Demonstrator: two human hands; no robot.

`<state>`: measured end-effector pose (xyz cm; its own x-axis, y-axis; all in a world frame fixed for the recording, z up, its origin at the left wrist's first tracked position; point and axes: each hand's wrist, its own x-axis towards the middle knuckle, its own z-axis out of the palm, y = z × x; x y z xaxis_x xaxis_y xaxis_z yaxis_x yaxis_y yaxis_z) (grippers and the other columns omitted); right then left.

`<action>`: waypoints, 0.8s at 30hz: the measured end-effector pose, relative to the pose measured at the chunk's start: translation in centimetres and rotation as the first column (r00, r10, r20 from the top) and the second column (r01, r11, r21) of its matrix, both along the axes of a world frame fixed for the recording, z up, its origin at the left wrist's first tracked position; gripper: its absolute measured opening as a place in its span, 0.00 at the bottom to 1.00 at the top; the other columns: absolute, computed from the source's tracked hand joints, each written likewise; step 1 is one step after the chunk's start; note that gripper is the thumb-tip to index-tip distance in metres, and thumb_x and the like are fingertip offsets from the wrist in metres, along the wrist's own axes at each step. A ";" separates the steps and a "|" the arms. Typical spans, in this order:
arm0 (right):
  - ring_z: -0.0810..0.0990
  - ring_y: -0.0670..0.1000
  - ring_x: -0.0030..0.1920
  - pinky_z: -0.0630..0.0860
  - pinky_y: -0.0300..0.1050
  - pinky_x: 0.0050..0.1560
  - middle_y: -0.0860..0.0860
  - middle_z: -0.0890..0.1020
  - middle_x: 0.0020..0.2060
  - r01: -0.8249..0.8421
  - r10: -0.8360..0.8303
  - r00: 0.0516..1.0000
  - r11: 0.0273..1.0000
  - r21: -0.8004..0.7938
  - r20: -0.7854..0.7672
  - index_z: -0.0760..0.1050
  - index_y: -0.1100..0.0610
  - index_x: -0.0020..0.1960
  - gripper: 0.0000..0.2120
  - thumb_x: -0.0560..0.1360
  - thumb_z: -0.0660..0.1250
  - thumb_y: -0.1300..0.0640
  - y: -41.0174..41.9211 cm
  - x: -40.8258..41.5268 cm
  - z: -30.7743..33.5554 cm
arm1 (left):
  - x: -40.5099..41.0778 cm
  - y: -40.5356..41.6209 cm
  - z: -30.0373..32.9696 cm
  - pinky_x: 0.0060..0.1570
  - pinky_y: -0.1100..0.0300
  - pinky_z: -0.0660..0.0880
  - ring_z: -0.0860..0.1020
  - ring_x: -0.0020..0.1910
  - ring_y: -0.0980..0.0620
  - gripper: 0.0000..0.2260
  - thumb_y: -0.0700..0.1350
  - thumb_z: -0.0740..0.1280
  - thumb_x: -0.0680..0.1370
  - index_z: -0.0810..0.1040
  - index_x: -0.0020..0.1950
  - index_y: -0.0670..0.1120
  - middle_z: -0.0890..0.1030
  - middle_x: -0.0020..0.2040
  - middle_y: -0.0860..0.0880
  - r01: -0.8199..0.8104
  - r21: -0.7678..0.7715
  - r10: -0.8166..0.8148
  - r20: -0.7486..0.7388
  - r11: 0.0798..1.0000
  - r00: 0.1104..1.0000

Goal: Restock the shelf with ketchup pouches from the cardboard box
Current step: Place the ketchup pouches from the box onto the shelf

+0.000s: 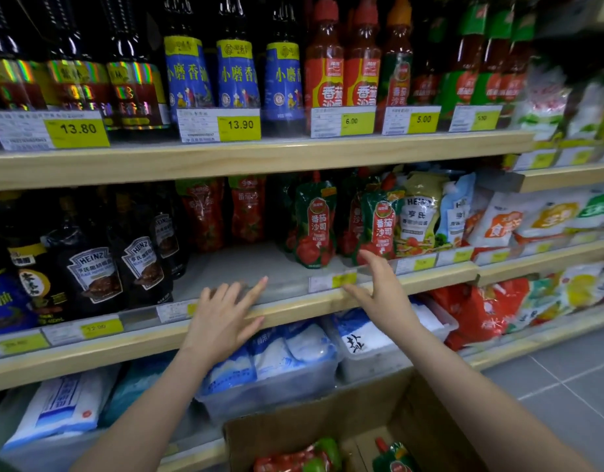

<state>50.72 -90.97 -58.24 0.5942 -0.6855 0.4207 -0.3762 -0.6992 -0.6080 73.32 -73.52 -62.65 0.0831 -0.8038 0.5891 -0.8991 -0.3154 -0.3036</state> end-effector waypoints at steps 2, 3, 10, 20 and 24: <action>0.68 0.49 0.66 0.71 0.43 0.58 0.49 0.67 0.68 0.013 -0.013 0.995 1.000 0.000 -0.099 0.59 0.52 0.71 0.29 0.74 0.65 0.49 0.0 -3.6 -1.8 | -2.2 -0.7 -0.8 0.53 0.48 0.67 0.76 0.53 0.43 0.25 0.57 0.57 0.75 0.68 0.70 0.50 0.76 0.57 0.43 0.088 -0.070 -0.091 -0.039 0.994 0.995; 0.68 0.50 0.66 0.71 0.44 0.59 0.49 0.66 0.68 0.032 -0.029 0.987 0.999 0.017 -0.159 0.59 0.51 0.72 0.29 0.75 0.65 0.48 -0.1 -5.4 -2.9 | -3.7 -1.2 -1.4 0.57 0.47 0.65 0.74 0.56 0.43 0.23 0.55 0.59 0.74 0.70 0.68 0.49 0.76 0.59 0.43 0.155 -0.102 -0.162 -0.062 0.983 0.985; 0.70 0.51 0.66 0.71 0.47 0.62 0.49 0.65 0.71 0.203 -0.122 0.898 0.967 0.151 -0.422 0.59 0.47 0.71 0.27 0.75 0.64 0.47 -0.1 -15.7 -10.8 | -14.6 -4.9 -8.5 0.50 0.62 0.72 0.73 0.54 0.56 0.18 0.53 0.59 0.75 0.71 0.64 0.52 0.74 0.56 0.54 0.464 0.030 -0.370 -0.559 0.885 0.742; 0.80 0.54 0.53 0.78 0.51 0.49 0.50 0.73 0.65 0.195 -0.065 0.833 0.964 0.183 -0.549 0.49 0.40 0.73 0.27 0.78 0.55 0.46 -1.6 -19.5 -18.9 | -20.0 -9.6 -21.0 0.60 0.60 0.69 0.70 0.63 0.54 0.21 0.50 0.59 0.78 0.64 0.71 0.51 0.70 0.62 0.52 0.503 0.319 -0.005 -0.841 0.803 0.541; 0.80 0.52 0.51 0.78 0.49 0.49 0.50 0.76 0.62 0.129 -0.029 0.874 0.976 0.173 -0.486 0.43 0.33 0.70 0.28 0.79 0.55 0.47 -2.0 -19.9 -19.6 | -21.4 -11.0 -24.9 0.63 0.57 0.68 0.69 0.66 0.50 0.22 0.51 0.60 0.78 0.63 0.71 0.48 0.70 0.65 0.48 0.452 0.454 0.173 -0.827 0.768 0.535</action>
<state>30.81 -92.96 -77.85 0.6281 -0.7767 -0.0471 -0.7041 -0.5415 -0.4595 51.96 -84.51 -87.59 0.1014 -0.9661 -0.2375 -0.8406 -0.2109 0.4990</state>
